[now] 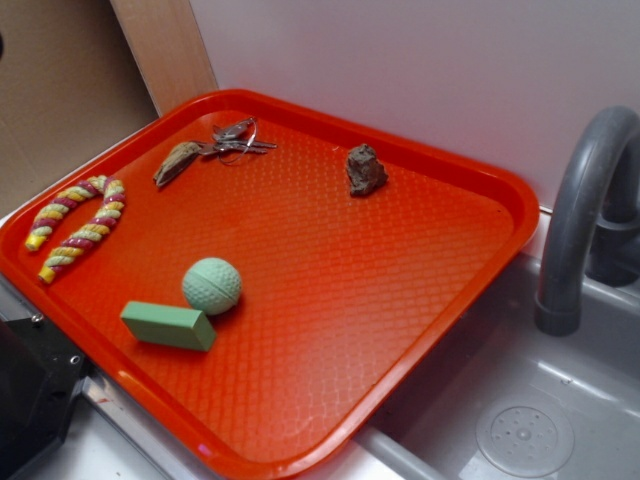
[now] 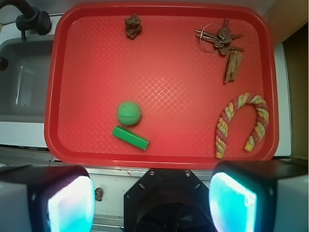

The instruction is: Grab the silver keys.

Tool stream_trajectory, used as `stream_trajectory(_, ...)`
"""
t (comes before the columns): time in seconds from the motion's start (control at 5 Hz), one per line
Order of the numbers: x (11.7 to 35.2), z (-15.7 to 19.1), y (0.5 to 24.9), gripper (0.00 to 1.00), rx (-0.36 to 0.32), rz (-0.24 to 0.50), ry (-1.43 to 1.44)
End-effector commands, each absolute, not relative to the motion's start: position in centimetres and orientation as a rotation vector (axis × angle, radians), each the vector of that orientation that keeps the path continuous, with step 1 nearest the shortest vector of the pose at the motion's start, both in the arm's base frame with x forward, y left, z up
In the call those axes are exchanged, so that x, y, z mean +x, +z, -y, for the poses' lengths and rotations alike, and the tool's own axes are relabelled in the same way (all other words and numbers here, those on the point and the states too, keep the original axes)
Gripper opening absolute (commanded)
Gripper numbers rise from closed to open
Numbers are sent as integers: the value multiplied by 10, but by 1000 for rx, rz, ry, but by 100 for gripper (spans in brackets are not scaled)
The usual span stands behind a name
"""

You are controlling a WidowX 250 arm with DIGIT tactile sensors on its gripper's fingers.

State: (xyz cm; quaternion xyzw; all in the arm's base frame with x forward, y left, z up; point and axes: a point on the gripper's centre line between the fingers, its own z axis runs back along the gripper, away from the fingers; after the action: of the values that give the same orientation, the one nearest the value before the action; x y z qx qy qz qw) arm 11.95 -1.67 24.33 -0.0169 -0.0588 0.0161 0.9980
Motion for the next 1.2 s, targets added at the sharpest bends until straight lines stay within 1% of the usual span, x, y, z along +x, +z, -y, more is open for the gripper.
stream_trajectory(0.0, 119, 17, 243, 100, -34, 118, 32)
stream_trajectory(0.2, 169, -15, 214, 100, 4, 130, 281)
stream_trajectory(0.4, 213, -42, 194, 100, 69, 174, 485)
stream_trajectory(0.6, 260, -77, 159, 100, 209, 209, 563)
stream_trajectory(0.8, 284, -104, 126, 100, 228, 232, 585)
stream_trajectory(1.0, 299, -118, 105, 100, 280, 236, 597)
